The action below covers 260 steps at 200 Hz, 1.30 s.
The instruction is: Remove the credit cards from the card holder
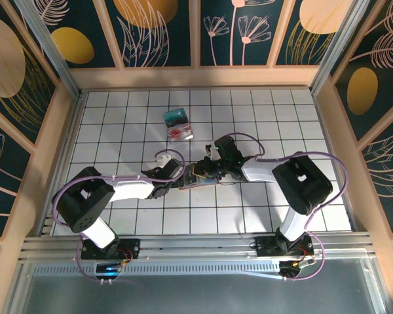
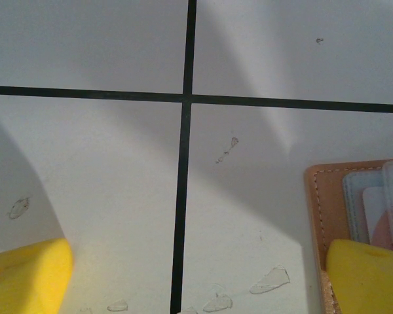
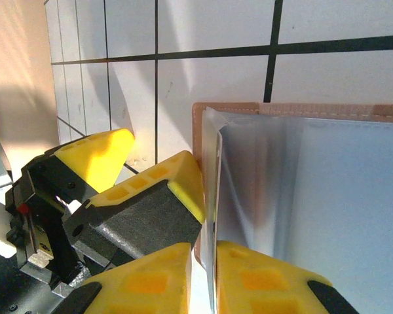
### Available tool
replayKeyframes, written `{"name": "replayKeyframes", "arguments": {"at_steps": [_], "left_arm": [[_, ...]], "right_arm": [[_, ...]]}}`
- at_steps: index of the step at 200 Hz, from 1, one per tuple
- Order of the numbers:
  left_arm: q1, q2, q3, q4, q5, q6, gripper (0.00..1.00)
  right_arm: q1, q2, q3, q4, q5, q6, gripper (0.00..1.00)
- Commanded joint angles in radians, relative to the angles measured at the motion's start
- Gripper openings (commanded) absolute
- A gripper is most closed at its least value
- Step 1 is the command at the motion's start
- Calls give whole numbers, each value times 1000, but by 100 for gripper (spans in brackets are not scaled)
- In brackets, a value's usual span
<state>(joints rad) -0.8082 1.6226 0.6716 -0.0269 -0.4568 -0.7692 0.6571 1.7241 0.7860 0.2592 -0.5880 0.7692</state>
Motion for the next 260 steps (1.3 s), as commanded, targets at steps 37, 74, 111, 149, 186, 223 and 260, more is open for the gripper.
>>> {"name": "replayKeyframes", "arguments": {"at_steps": [37,74,111,149,186,223,260], "left_arm": [[-2,39,5,-74,2,-7,99],[-2,37,7,-76,-1,-7,99],[-1,39,8,-76,-4,-10,99],[-2,31,9,-80,-15,-11,99],[-2,2,11,-89,-36,-13,99],[-2,-59,18,-84,-54,-17,99],[-2,-137,25,-56,-69,-25,99]], "right_arm": [[-16,-41,-16,29,-10,10,11],[-27,-53,-20,0,14,-3,5],[-34,-67,-16,-52,61,-29,1],[-35,-86,-4,-114,113,-58,0],[-37,-113,0,-144,143,-73,0],[-42,-142,1,-157,172,-86,0],[-48,-177,-4,-162,197,-96,0]]}}
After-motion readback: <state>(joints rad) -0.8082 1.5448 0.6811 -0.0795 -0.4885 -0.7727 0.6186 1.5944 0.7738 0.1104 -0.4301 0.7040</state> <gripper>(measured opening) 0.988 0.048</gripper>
